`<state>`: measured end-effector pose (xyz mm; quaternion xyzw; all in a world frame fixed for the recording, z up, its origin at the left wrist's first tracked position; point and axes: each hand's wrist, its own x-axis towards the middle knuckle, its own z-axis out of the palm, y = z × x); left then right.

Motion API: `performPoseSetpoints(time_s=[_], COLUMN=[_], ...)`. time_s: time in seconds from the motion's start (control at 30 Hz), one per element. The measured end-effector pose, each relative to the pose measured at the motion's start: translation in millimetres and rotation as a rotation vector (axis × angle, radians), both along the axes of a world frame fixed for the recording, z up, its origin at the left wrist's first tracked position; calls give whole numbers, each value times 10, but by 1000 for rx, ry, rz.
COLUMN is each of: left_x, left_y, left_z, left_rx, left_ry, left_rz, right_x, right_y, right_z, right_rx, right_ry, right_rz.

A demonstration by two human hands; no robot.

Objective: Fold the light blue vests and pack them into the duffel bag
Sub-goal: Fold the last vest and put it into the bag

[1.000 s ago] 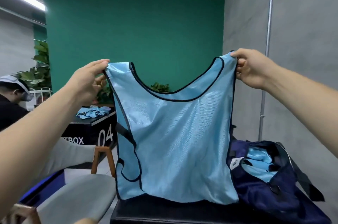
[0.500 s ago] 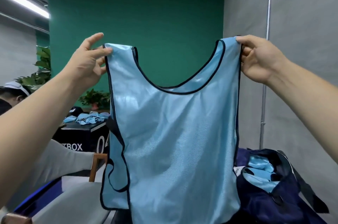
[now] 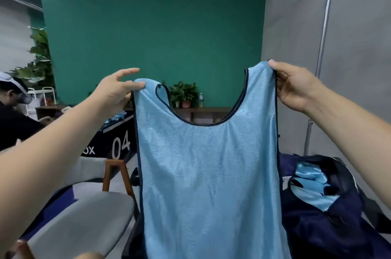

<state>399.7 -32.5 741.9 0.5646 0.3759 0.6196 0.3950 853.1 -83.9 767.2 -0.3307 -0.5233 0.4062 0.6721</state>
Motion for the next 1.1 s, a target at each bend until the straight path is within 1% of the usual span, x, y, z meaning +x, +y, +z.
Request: performPoseSetpoints(time_s=[0.1,0.2,0.3,0.37,0.4,0.5,0.57,0.73,0.83,0.9,0.97,1.1], left_x=[-48,-59,-101,-121,-120,-66,-69,-6,101,154,226,358], left_y=[204,411,638,752,801,936,1090,1580,1887,2117,2358,2797], left_z=[-74,-156,-280,-351,-383,-480,-590,-942,-1147,-1312,-1508,-1969], left_rx=[-5,21,56,13,-38,-177,-196,-141,-145,-199,-293,-463], left_ry=[127,235,419,524,536,482,490,656,686,664,624,474], left_rz=[102,147,202,187,144,9,42,196,199,172,152,139], right_x=[114,182,235,255,260,263,239,143,119,105,85,75], right_y=[95,219,431,588,665,896,1062,1568,1938,2177,2411,2872], right_z=[-137,-299,-499,-626,-686,-856,-964,-1263,-1465,-1605,-1746,-2043], right_rx=[-57,-95,-153,-218,-251,-329,-360,-399,-419,-434,-457,-527], right_ry=[-26,-58,-54,-46,-41,-40,-64,-145,-218,-259,-291,-391], right_rz=[18,25,6,6,13,15,-8,-113,-176,-224,-259,-310])
